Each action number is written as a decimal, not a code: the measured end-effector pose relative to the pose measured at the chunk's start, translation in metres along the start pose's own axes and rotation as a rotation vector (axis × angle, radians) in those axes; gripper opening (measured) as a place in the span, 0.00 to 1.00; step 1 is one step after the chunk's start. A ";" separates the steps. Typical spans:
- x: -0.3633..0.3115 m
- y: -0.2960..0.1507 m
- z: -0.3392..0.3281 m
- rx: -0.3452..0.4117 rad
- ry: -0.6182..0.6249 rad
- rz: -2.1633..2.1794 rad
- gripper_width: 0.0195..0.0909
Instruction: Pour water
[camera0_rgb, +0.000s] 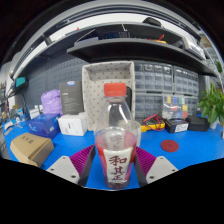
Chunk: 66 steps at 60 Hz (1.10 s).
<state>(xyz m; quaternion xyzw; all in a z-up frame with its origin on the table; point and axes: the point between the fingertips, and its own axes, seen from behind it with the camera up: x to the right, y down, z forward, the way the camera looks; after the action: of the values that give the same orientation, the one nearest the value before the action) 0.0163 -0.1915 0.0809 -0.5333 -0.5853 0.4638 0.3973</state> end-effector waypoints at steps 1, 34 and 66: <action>0.000 -0.002 0.002 0.013 -0.001 0.006 0.72; 0.007 -0.005 0.009 0.001 0.063 0.048 0.34; -0.098 -0.066 0.102 -0.136 -0.200 1.007 0.33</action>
<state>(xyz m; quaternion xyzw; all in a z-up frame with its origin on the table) -0.0871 -0.3013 0.1219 -0.7266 -0.3199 0.6072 0.0316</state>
